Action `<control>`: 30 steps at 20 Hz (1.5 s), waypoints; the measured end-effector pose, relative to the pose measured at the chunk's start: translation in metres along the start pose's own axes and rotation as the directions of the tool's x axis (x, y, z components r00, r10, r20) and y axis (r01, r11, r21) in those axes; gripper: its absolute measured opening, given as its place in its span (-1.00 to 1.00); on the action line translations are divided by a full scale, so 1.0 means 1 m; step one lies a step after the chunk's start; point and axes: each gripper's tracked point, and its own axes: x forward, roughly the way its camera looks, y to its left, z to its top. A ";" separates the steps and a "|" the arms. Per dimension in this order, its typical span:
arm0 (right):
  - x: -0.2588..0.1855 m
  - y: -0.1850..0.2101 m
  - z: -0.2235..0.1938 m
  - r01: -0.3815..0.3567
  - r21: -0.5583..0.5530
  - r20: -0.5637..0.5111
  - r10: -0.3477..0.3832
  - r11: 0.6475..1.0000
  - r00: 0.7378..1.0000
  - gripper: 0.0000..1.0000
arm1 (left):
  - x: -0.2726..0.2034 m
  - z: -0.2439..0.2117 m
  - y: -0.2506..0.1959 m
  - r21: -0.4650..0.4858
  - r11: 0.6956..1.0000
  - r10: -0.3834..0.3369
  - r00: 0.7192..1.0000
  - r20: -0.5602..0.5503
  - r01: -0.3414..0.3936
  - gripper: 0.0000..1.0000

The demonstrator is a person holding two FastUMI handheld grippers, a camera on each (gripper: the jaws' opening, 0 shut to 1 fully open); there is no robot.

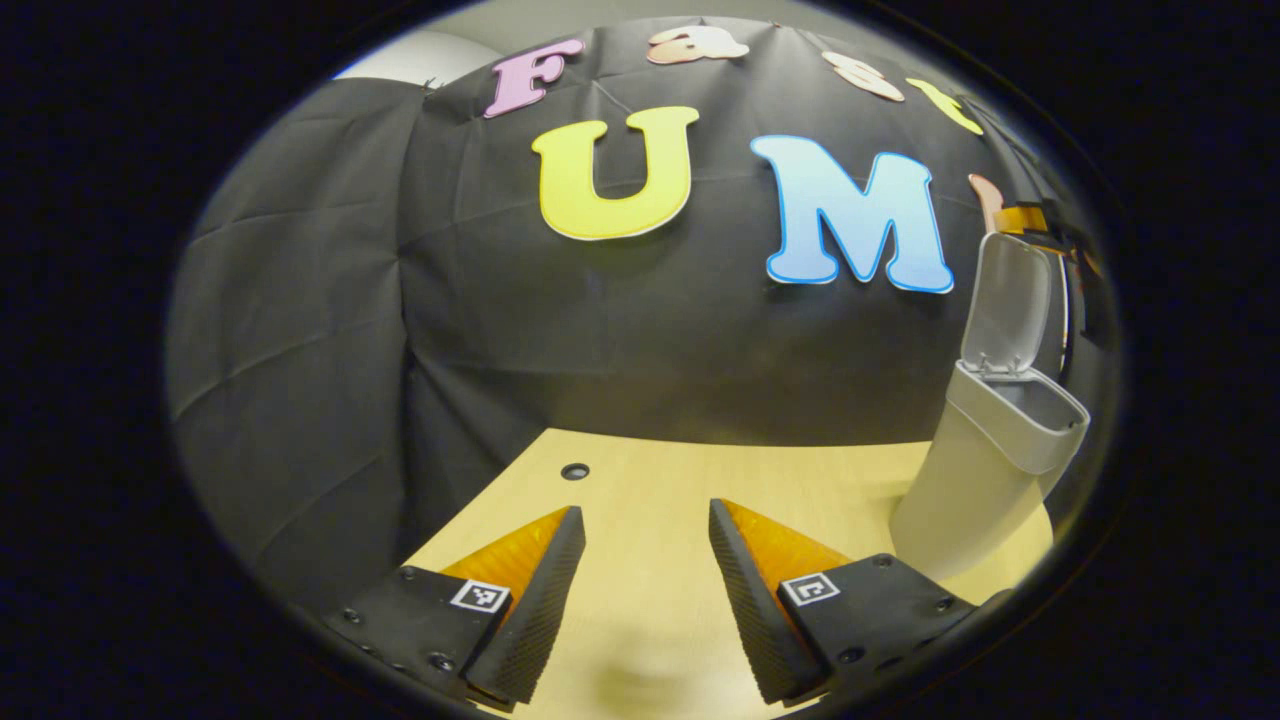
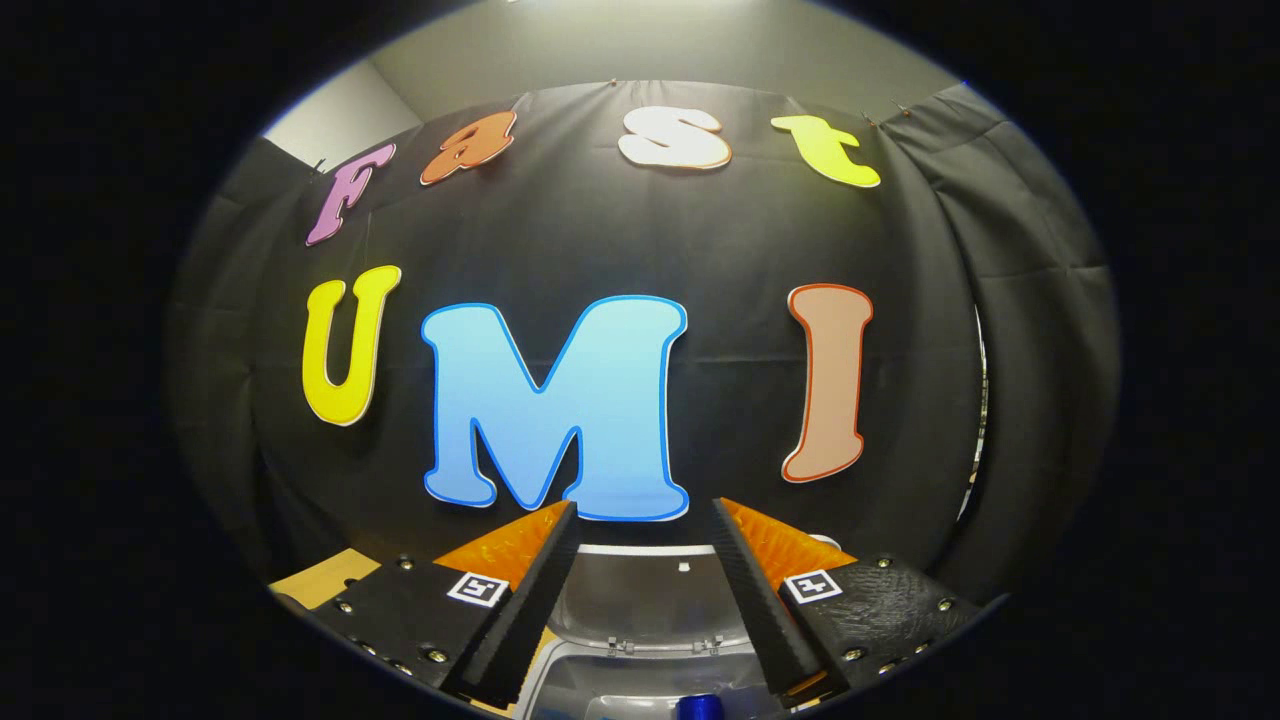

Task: Press the lid of the desktop garbage bin to open it, pick up the crumpled paper on the desktop and throw it into the bin, then pick up the pop can on the desktop and drop it into the bin, and finally close the garbage bin lid.

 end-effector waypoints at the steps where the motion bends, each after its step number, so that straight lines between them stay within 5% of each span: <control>1: -0.002 0.000 -0.001 -0.001 0.003 -0.002 0.001 1.000 1.000 0.70 | 0.000 0.001 -0.002 0.000 1.000 -0.004 1.000 0.002 0.004 0.67; 22: -0.061 0.003 -0.027 -0.008 0.025 -0.029 0.009 1.000 1.000 0.70 | -0.026 -0.011 -0.021 0.031 0.999 -0.038 0.999 0.000 0.038 0.67; 29: -0.078 0.000 -0.103 0.002 0.048 -0.211 0.008 0.999 0.977 0.70 | -0.033 -0.019 -0.027 0.034 0.999 -0.041 0.999 -0.010 0.042 0.75; 30: -0.081 -0.002 -0.113 0.007 0.050 -0.229 0.005 0.999 0.973 0.70 | -0.034 -0.020 -0.028 0.035 0.999 -0.040 0.999 -0.012 0.041 0.59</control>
